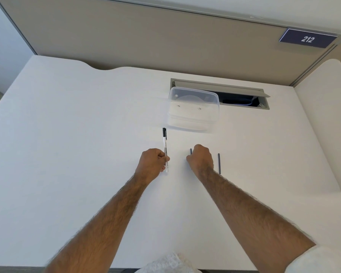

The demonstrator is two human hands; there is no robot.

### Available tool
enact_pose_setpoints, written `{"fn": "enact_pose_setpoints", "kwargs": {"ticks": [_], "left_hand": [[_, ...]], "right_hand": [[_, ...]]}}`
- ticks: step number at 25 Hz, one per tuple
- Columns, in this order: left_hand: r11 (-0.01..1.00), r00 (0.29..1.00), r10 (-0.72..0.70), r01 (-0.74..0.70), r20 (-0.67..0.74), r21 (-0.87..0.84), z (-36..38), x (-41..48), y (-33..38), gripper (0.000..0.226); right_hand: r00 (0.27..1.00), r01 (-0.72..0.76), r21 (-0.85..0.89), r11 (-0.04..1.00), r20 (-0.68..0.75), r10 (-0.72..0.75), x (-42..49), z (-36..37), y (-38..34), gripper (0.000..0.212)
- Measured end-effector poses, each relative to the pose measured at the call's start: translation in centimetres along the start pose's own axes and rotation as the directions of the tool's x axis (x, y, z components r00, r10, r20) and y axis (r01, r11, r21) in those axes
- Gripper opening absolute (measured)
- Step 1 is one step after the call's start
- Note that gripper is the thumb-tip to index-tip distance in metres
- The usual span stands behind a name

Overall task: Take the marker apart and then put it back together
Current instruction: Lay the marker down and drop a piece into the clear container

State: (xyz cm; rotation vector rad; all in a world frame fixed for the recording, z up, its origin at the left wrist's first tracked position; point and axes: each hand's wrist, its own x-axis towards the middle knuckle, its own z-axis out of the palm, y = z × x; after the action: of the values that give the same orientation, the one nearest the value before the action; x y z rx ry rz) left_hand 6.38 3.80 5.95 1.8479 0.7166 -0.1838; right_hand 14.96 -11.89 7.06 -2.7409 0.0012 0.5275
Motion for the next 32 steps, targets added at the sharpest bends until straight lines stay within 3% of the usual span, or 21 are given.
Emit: {"fn": "enact_pose_setpoints", "kwargs": {"ticks": [3,5,8,11,22,25,29,32], "left_hand": [[1.000,1.000,-0.007,0.007,0.003,0.006,-0.1,0.2,-0.2,0.015],[0.999,1.000,-0.005,0.005,0.009,0.039,0.0,0.2,-0.3,0.016],[0.996,0.999,-0.002,-0.003,0.054,0.086,0.6,0.0,-0.2,0.016],[0.993,0.994,0.013,-0.026,0.108,0.113,1.0,0.0,-0.1,0.016],[0.982,0.987,-0.027,-0.003,0.157,0.191,1.1,1.1,0.2,0.021],[0.981,0.994,-0.021,-0.001,0.108,0.193,1.2,0.7,0.2,0.011],[0.975,0.996,0.002,-0.022,0.088,0.219,1.4,0.5,0.3,0.016],[0.974,0.997,-0.001,-0.018,0.082,0.226,1.4,0.5,0.3,0.019]], "right_hand": [[0.998,-0.003,0.062,0.998,-0.063,0.007,-0.2,-0.3,0.1,0.010],[0.991,0.023,0.210,0.977,-0.132,0.005,-0.6,-0.4,0.0,0.006],[0.999,0.045,0.519,0.853,-0.002,-0.052,-1.4,-0.2,-0.9,0.007],[0.991,-0.003,0.647,0.763,0.103,-0.084,-1.7,0.4,-1.9,0.019],[0.986,-0.167,0.602,0.781,0.090,0.142,-1.5,3.4,-3.9,0.016],[0.986,-0.164,0.555,0.815,0.070,0.151,-1.6,3.7,-4.2,0.028],[0.988,-0.150,0.466,0.872,0.049,0.144,-1.6,3.9,-4.8,0.016],[0.991,-0.126,0.439,0.890,0.016,0.133,-1.7,4.1,-5.2,0.022]]}}
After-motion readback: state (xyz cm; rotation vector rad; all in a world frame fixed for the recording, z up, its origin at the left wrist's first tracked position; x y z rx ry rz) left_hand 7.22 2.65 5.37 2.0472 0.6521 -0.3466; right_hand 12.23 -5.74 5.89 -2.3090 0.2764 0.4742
